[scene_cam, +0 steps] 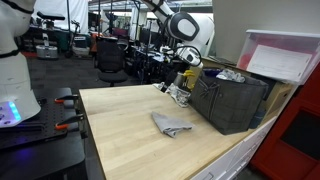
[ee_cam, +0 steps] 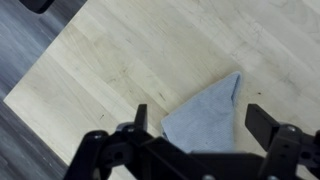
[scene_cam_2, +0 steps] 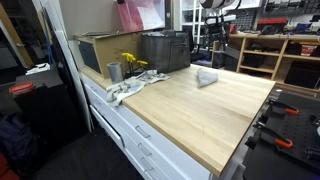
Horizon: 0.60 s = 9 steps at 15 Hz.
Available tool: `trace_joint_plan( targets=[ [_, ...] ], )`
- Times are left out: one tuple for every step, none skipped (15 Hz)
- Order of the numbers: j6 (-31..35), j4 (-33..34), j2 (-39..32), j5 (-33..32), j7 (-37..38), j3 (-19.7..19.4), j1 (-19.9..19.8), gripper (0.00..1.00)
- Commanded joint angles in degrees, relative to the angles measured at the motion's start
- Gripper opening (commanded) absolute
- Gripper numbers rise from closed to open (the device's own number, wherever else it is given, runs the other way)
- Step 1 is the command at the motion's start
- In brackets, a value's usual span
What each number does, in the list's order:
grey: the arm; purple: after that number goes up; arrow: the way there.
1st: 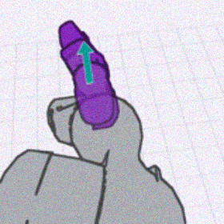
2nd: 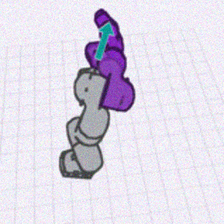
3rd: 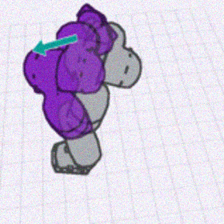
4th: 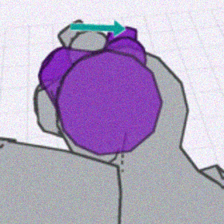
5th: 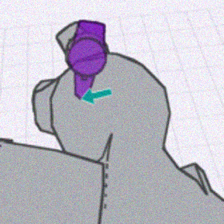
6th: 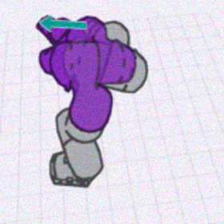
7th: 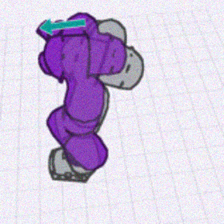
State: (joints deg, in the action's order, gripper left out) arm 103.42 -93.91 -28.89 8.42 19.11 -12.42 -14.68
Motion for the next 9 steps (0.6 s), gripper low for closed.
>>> trace_joint_plan(
  targets=[
    [-0.2,0.2,0.1,0.1,-0.1,-0.2,0.2,1.00],
    [-0.2,0.2,0.3,0.1,-0.1,-0.2,0.5,1.00],
    [0.4,0.2,0.0,1.2,1.3,-0.3,0.1,1.00],
    [0.9,0.7,-1.1,1.6,3.0,-0.6,0.0,1.00],
    [1.8,1.4,-2.4,2.4,4.4,-0.7,-0.3,1.00],
    [2.7,2.0,-3.5,3.2,5.7,-0.6,-0.4,1.00],
    [4.0,2.8,-5.0,4.2,7.0,-0.6,-0.6,1.00],
    [5.1,3.3,-6.2,5.0,7.8,-0.5,-0.7,1.00],
    [6.3,4.4,-8.1,5.8,8.5,-0.3,-0.8,1.00]
  ],
)
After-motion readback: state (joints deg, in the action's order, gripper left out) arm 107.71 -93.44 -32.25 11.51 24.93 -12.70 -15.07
